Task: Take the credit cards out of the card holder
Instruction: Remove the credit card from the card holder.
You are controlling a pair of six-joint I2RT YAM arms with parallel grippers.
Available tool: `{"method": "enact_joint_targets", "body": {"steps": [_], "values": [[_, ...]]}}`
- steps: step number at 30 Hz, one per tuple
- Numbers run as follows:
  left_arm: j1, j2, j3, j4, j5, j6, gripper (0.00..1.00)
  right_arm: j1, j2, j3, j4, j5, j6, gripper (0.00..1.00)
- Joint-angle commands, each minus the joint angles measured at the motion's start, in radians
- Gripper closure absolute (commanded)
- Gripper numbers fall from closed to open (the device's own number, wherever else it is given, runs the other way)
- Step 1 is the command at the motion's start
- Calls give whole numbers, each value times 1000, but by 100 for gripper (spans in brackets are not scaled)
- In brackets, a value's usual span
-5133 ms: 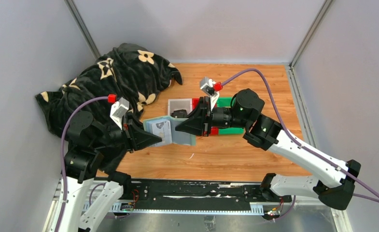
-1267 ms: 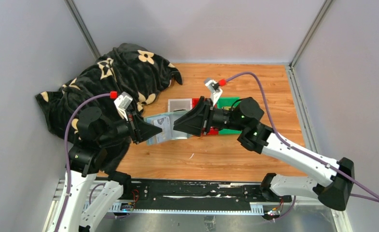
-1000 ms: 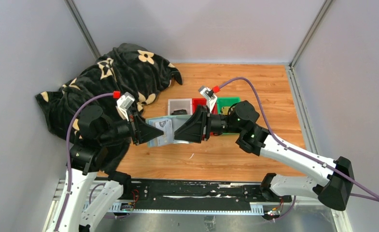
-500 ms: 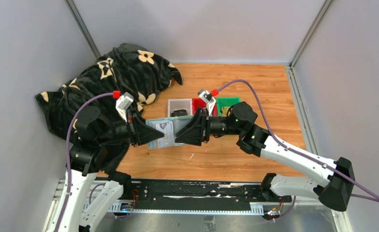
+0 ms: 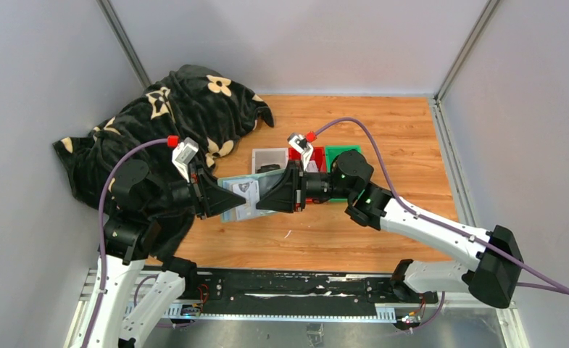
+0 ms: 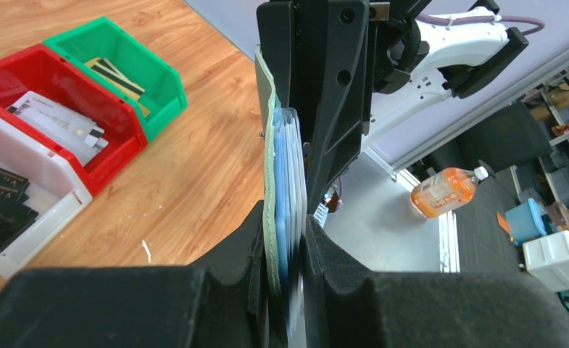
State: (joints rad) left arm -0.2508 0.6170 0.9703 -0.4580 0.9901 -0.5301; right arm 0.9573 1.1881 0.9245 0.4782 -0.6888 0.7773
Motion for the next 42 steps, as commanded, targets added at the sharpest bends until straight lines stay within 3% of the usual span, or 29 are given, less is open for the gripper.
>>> {"method": "enact_joint_targets", "body": {"steps": [1,3,6,18,27,32,37,42], "values": [[-2,1,4,30,32,-4,83,-5,27,47,14,35,0,79],[-2,2,5,27,36,0,75,-5,22,38,35,41,4,88],[-2,4,6,25,41,2,72,-5,3,11,75,47,13,100],[-2,6,-4,84,94,-53,68,-5,-77,-143,261,95,58,100],[-2,0,-7,105,151,-73,74,-6,-94,-188,342,93,100,100],[-2,-7,-19,117,147,-81,74,-6,-38,-200,541,63,208,100],[-2,-11,-22,124,151,-87,78,-6,53,-154,682,-8,303,78],[-2,-11,-9,62,139,-32,79,-6,75,-114,662,-18,303,78]]}}
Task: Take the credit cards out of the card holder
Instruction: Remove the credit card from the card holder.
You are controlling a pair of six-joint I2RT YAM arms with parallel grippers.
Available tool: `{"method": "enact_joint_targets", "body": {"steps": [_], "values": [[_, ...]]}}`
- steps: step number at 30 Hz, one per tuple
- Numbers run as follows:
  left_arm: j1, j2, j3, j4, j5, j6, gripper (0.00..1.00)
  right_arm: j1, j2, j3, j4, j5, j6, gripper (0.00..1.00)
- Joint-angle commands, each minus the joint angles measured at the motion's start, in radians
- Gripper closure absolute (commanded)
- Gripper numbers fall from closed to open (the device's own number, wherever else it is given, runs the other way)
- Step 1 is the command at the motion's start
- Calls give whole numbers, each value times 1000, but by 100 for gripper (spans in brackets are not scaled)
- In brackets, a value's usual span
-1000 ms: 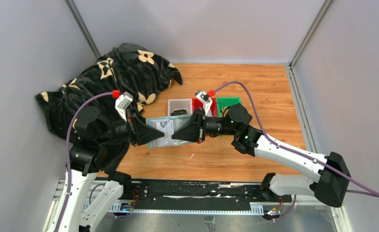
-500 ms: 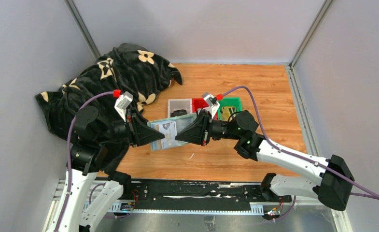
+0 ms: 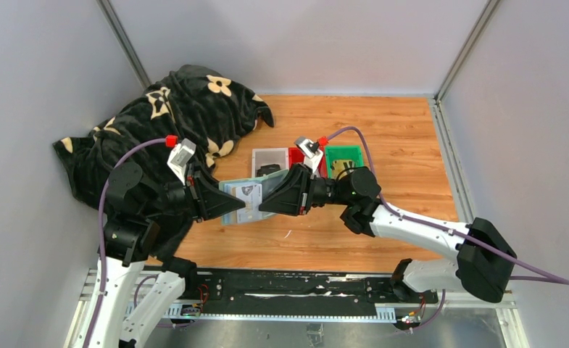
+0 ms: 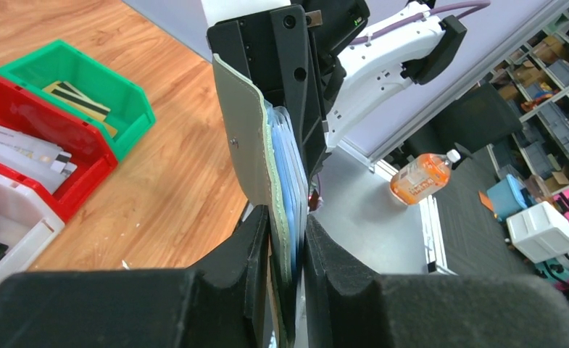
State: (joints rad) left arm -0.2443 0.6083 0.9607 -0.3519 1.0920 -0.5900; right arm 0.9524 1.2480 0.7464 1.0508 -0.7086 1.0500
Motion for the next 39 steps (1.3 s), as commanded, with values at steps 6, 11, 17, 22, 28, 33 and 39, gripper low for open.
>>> {"method": "enact_joint_targets", "body": {"steps": [6,11,17,22,28,33,39], "values": [[-9,-3,6,-81,6,64,82,-1,9,68,79,19,26,74],[-9,-1,10,-103,-7,89,84,-1,-15,83,-34,65,-33,68],[-9,-6,18,-115,0,94,81,0,-39,74,-68,105,-60,99],[-9,-6,3,-10,73,-14,51,0,-71,12,9,115,-45,100],[-9,-30,-48,195,96,-190,56,-1,-88,-28,65,138,-31,100],[-9,-39,-58,266,111,-243,68,-1,-85,-47,102,133,-11,100],[-9,-36,-69,375,132,-344,69,-1,-101,-98,153,164,3,100]]}}
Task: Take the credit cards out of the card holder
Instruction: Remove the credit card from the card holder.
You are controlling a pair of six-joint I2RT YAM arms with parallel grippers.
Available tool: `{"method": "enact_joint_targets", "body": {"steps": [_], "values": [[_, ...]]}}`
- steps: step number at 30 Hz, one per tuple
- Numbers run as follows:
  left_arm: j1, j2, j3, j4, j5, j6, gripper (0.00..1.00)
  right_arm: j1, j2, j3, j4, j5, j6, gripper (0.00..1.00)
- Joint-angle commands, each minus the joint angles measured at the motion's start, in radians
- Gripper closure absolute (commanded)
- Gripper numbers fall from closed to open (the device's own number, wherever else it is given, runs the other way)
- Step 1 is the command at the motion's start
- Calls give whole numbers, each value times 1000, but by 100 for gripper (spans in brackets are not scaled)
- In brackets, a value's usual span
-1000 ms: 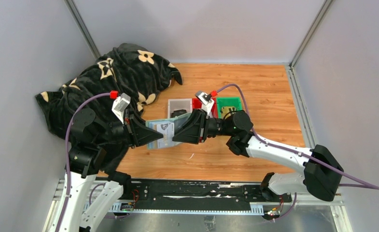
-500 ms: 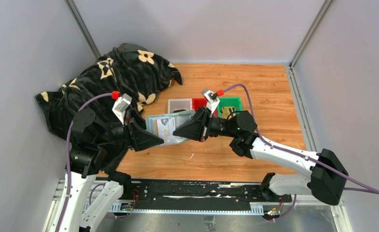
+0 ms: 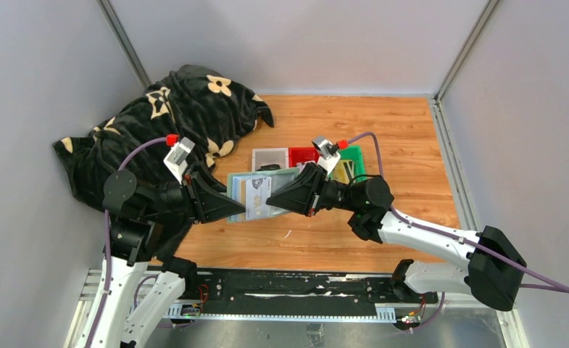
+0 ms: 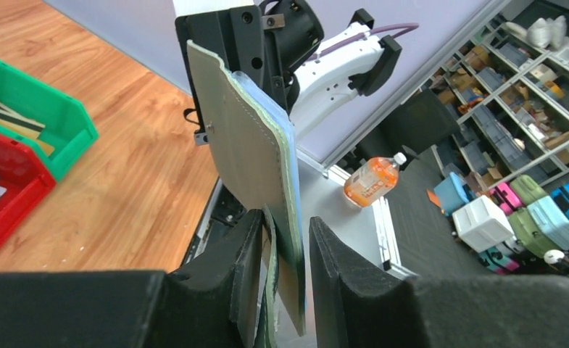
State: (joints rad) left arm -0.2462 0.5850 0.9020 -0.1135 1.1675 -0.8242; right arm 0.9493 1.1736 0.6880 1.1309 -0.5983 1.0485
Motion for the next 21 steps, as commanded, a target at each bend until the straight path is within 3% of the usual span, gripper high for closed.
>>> {"method": "enact_joint_targets", "body": {"steps": [1,6,11,21], "values": [[-7,-11,-17,155,55,-122,70,2,-30,-44,76,60,4,100],[-7,0,-12,135,23,-107,81,4,-29,-54,121,66,23,100],[-7,10,41,-103,-87,95,95,28,-18,-30,124,46,15,100],[-7,8,51,-110,-77,100,100,40,-10,7,130,44,7,87]]}}
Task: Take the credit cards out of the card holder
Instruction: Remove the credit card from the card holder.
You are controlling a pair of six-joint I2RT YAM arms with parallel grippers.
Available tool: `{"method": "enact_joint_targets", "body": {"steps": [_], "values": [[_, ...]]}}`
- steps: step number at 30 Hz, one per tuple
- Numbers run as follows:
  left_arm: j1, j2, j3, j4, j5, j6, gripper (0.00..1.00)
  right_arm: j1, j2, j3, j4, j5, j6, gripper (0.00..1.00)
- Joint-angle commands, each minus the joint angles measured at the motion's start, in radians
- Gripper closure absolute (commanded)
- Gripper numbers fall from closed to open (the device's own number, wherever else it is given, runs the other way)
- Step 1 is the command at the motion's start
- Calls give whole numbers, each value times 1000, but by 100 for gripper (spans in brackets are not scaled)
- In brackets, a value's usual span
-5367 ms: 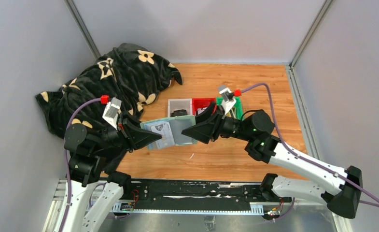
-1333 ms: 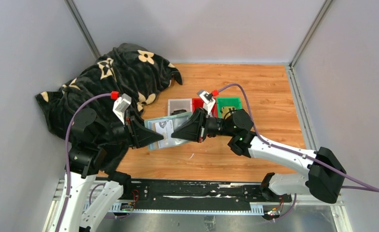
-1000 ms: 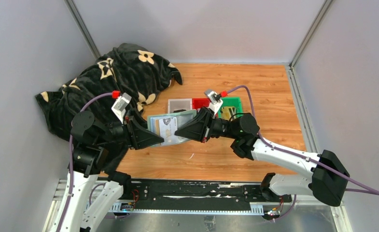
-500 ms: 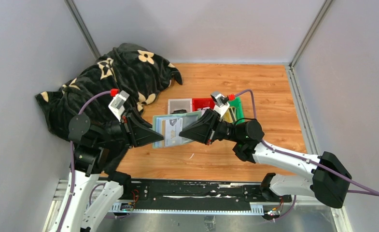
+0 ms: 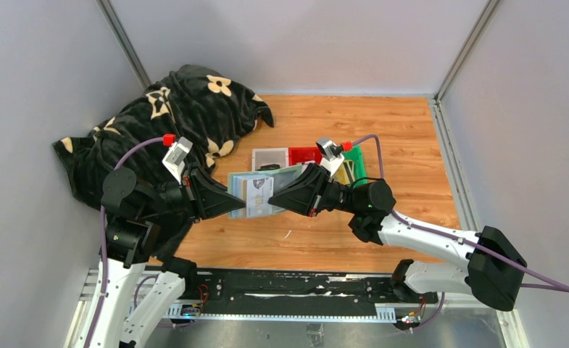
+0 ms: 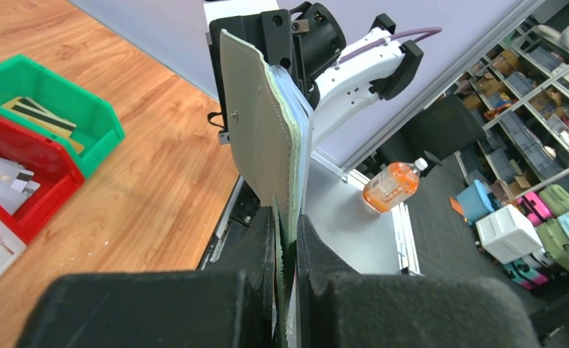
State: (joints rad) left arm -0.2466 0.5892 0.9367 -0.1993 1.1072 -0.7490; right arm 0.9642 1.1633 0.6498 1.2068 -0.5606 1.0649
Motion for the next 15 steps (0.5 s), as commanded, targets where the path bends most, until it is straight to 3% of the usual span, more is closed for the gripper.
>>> {"method": "enact_joint_targets", "body": {"steps": [1,15], "values": [[-6,3,15,-20,-14,19,100,25,3,49,63,6,-5,87],[-6,0,1,-1,-22,-13,100,24,11,71,144,-19,31,76]]}}
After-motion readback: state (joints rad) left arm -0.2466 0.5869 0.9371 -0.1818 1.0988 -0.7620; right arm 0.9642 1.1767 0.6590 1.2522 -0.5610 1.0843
